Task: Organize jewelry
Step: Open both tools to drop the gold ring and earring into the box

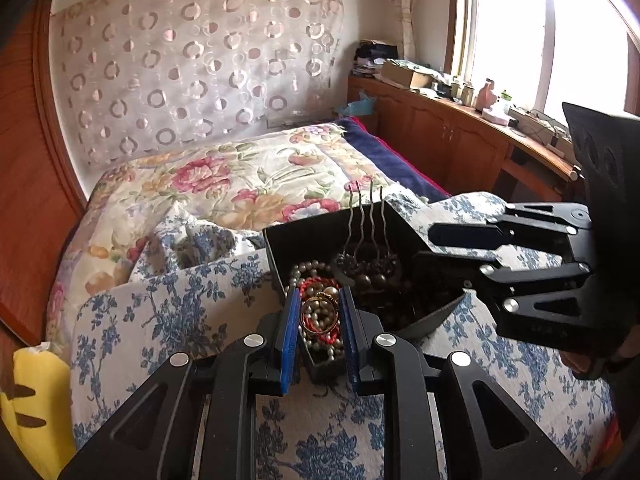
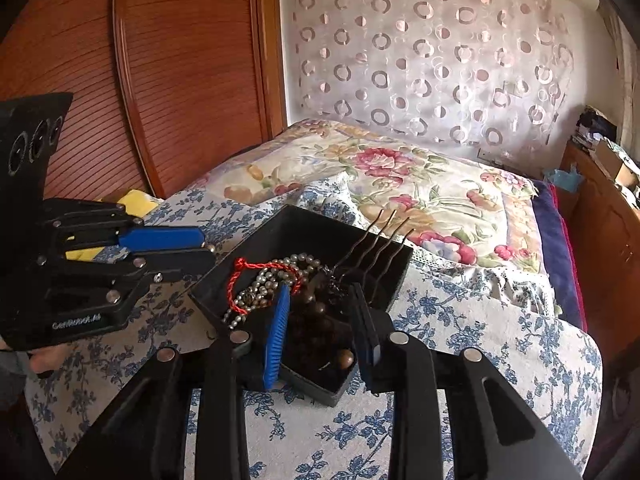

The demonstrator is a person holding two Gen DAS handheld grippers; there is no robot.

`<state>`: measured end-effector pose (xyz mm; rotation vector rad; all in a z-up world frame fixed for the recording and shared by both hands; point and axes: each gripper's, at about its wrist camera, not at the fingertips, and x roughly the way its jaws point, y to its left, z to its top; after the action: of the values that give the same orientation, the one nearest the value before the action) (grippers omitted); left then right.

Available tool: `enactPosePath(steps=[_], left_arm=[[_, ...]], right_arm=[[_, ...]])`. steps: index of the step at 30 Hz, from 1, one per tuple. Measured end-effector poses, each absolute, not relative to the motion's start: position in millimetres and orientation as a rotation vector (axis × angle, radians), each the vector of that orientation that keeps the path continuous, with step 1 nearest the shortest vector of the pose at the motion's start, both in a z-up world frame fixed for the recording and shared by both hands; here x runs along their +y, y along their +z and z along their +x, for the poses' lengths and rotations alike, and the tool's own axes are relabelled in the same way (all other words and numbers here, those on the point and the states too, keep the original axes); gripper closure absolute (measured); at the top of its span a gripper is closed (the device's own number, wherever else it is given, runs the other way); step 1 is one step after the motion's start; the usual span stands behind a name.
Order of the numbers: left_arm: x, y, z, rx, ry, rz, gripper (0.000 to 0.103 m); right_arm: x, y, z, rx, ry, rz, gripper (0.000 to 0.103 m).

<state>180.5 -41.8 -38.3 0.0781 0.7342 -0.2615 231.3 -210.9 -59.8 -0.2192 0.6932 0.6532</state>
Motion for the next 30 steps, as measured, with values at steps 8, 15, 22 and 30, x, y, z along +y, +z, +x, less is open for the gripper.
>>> enactPosePath(steps=[8,15,22,30], left_arm=[[-48,-37,202,0.736,-0.26,0.074,0.084],[-55,-35,213,0.734,-0.257,0.076,0.084],[-56,-30,214,0.717,-0.24,0.068,0.069],[-47,-27,189,0.707,-0.21,0.071,0.049]], right_arm=[[-223,-60,224,0.687,0.631,-0.197,0.07],[-236,-63,218,0.688,0.615,-0.18,0.07],[-243,-60,212,0.679,0.605,-0.166,0.07],[-249,-55,195,0.658,0.583,-0.139,0.07]])
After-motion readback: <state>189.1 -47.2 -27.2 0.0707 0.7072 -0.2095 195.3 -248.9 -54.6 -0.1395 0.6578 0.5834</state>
